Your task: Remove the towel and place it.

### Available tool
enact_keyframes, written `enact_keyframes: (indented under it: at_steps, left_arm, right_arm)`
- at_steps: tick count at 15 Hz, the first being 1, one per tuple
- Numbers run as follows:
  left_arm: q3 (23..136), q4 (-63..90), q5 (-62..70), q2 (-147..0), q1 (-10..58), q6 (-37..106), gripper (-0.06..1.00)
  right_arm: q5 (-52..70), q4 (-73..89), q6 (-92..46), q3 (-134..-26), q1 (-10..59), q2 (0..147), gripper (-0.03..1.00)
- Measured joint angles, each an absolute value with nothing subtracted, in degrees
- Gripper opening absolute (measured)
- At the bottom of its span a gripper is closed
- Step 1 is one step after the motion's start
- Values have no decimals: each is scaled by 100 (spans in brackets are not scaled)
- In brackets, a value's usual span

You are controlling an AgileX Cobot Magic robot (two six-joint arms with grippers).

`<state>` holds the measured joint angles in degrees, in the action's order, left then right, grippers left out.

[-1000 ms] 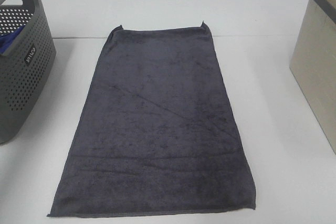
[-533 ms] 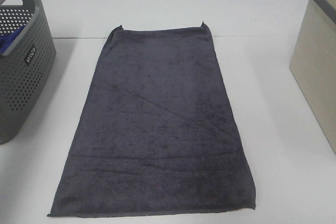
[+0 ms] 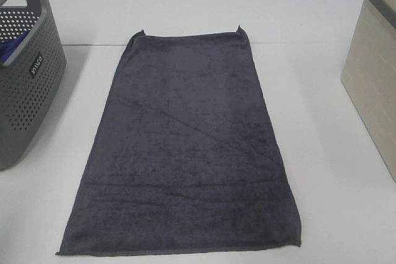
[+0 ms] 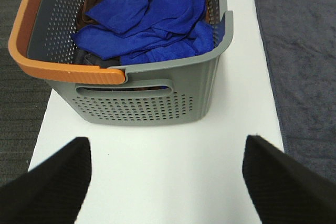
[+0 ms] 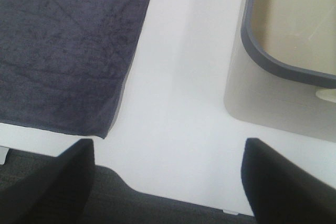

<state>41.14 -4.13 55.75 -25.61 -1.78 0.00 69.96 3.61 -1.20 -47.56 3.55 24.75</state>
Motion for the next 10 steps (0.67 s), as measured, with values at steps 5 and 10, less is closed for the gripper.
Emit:
enact_keyframes:
  at_steps: [5,10]
  left_arm:
    - [3214,-155,5626,-476,-178,0,75]
    - [2956,252,5919,23,-178,338,75]
  right_arm:
    - [6795,344,-132,-3529,355,401,75]
    - [6423,298,-223,-3025,355,-23,75]
